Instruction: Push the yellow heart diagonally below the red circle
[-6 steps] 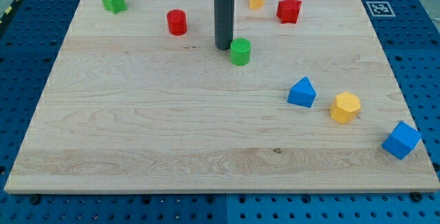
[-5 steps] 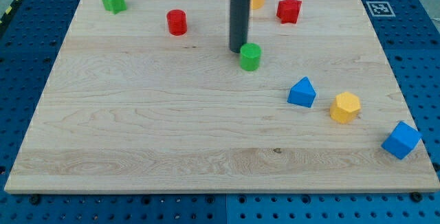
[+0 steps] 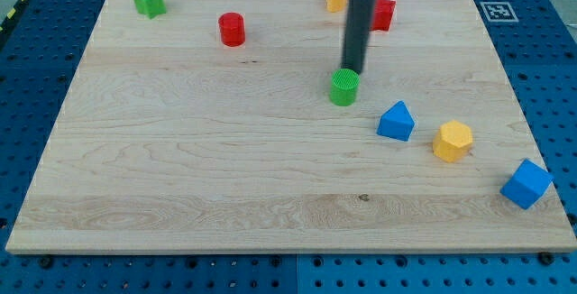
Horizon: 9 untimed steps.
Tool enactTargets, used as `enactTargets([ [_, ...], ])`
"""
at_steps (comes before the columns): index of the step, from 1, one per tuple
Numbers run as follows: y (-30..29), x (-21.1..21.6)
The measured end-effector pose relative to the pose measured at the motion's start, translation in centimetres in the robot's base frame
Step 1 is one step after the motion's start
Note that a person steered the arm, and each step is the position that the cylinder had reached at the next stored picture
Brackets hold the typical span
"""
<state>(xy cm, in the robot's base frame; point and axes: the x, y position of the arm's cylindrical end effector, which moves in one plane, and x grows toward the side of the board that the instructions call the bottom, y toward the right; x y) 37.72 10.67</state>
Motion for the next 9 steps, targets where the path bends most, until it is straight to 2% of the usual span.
enactTargets([
  [1,6.2,-1.2],
  [2,8.8,-6.0],
  [3,8.8,-11.7],
  [4,6.9,-15.6],
  [8,-7.1,-16.6],
  [9,-7.1,-18.3],
])
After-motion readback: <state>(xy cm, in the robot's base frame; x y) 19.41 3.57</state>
